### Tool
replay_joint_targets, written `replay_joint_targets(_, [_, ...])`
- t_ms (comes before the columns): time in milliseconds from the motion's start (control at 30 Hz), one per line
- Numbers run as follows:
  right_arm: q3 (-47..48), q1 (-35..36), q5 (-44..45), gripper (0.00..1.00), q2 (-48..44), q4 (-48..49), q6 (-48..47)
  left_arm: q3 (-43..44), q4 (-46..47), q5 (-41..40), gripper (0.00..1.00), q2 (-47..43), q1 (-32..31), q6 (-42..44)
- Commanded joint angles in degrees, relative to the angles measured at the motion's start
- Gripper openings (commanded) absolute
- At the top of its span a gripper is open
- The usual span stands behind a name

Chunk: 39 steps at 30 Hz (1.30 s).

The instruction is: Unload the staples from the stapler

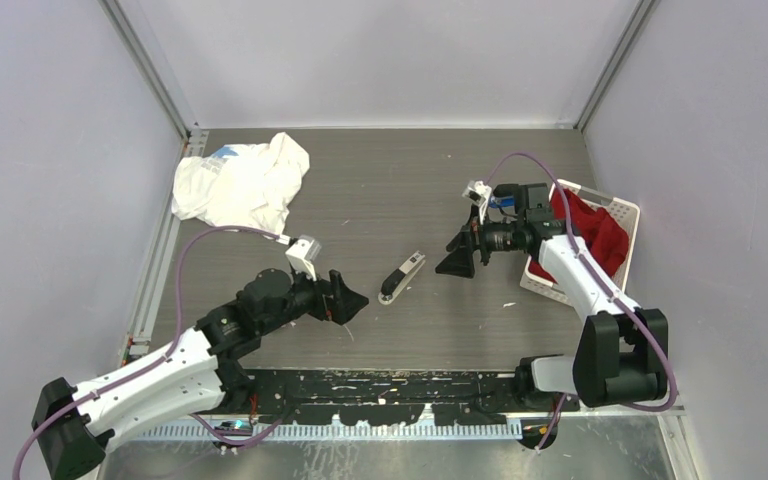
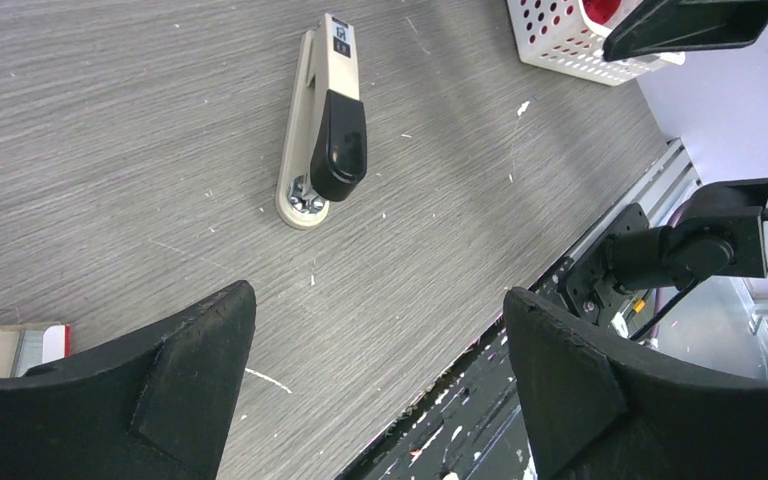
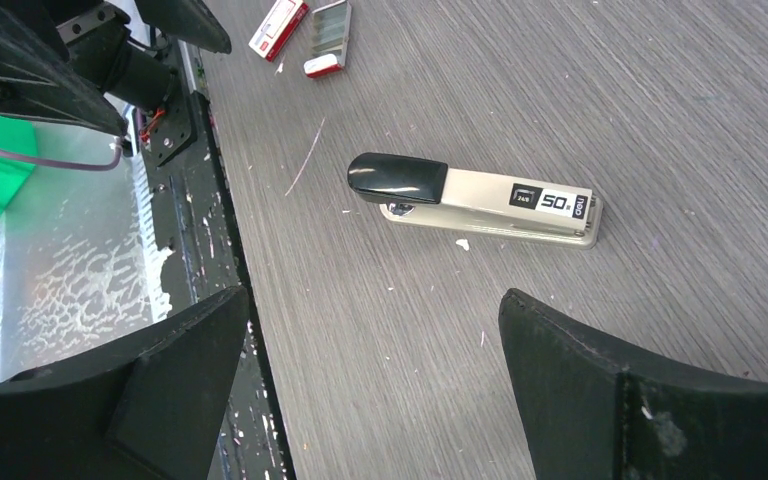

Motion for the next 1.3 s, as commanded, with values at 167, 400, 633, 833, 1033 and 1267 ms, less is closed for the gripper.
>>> replay_joint_targets(167, [-0.1, -1.1, -2.7, 1.0, -2.2, 0.7, 0.4, -1.1, 3.4, -0.3, 0.93, -1.5, 0.0, -2.3])
replay_joint_targets(400, [-0.4, -1.7, -3.4, 1.0, -2.8, 0.9, 0.9, -1.7, 4.5, -0.7, 0.93, -1.3, 0.1, -2.9])
replay_joint_targets(633, [-0.5, -1.8, -3.7, 1.0, -3.5, 1.1, 1.3, -2.1, 5.5, -0.1, 0.93, 0.1, 0.1, -3.2])
replay_joint_targets(833, [-0.7, -1.8, -3.0, 1.0, -3.3, 1.6, 1.4, -2.8, 5.6, 0.0, 0.93, -0.1, 0.0, -2.8])
replay_joint_targets(1033, [-0.8, -2.2, -2.6, 1.0, -2.8, 1.9, 1.4, -3.7, 4.7, -0.4, 0.93, -2.5, 0.1, -2.6])
replay_joint_targets(1267, [-0.9, -2.6, -2.8, 1.0, -2.7, 2.1, 1.7, -4.9, 4.1, -1.1, 0.93, -5.0, 0.1, -2.9])
